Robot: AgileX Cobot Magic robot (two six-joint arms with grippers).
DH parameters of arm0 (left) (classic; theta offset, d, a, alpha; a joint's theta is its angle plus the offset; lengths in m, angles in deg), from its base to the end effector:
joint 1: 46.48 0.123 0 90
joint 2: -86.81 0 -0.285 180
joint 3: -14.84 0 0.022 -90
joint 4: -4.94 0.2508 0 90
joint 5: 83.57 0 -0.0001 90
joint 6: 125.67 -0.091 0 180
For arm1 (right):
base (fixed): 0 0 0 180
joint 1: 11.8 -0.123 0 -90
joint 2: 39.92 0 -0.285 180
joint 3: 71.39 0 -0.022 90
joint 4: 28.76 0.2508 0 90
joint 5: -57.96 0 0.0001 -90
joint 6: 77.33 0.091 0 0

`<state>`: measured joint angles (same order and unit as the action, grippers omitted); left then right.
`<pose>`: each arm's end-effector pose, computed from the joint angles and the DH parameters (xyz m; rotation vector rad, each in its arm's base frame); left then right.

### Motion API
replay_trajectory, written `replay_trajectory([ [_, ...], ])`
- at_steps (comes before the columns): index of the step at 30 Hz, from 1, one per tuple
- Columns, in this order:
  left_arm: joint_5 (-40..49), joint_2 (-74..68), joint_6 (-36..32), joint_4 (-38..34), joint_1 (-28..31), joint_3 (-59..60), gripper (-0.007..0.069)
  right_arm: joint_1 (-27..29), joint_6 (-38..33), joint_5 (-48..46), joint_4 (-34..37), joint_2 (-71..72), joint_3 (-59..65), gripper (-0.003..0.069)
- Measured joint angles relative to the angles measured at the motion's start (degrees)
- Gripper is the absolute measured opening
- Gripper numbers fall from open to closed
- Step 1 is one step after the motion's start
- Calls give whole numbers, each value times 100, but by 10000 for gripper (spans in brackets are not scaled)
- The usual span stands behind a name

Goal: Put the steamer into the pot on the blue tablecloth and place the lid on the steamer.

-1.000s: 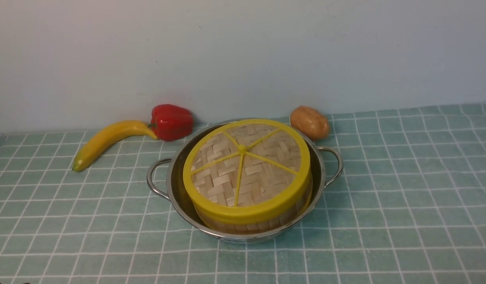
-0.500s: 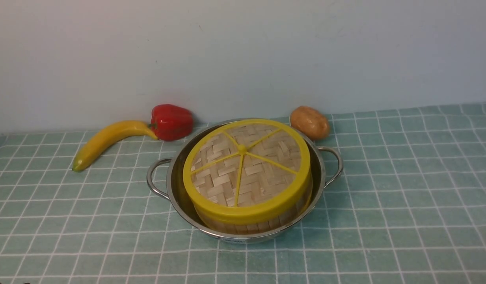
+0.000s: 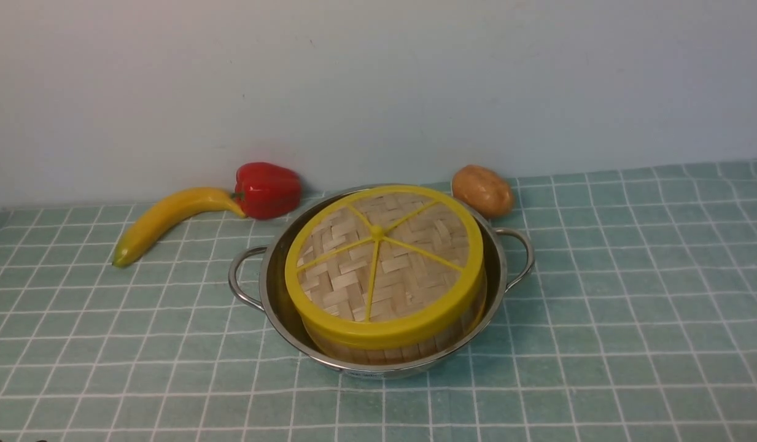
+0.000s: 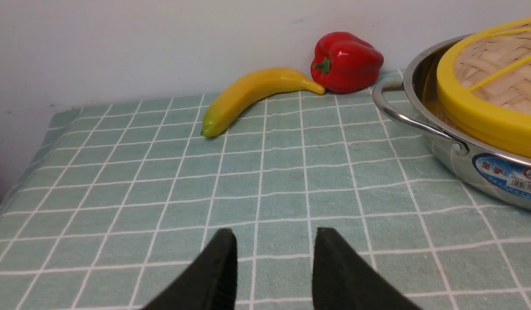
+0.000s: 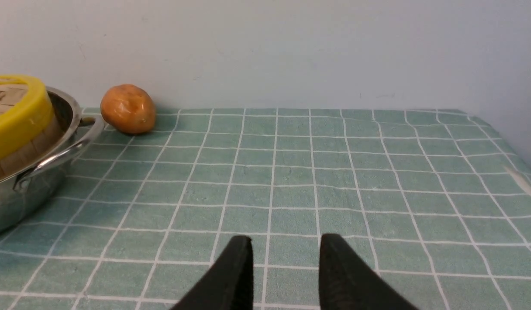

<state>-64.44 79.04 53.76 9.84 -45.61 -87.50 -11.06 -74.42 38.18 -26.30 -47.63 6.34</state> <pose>0.0539 0.0034 0.1806 0.0492 1.8242 0.1003 0.0536 0.0006 0.1791 0.0854 1.8347 0.0683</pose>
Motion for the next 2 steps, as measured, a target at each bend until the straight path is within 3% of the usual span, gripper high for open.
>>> replay_trajectory([
  [2,0,0,0,0,0,0,243,0,0,0,0,0,0,242],
])
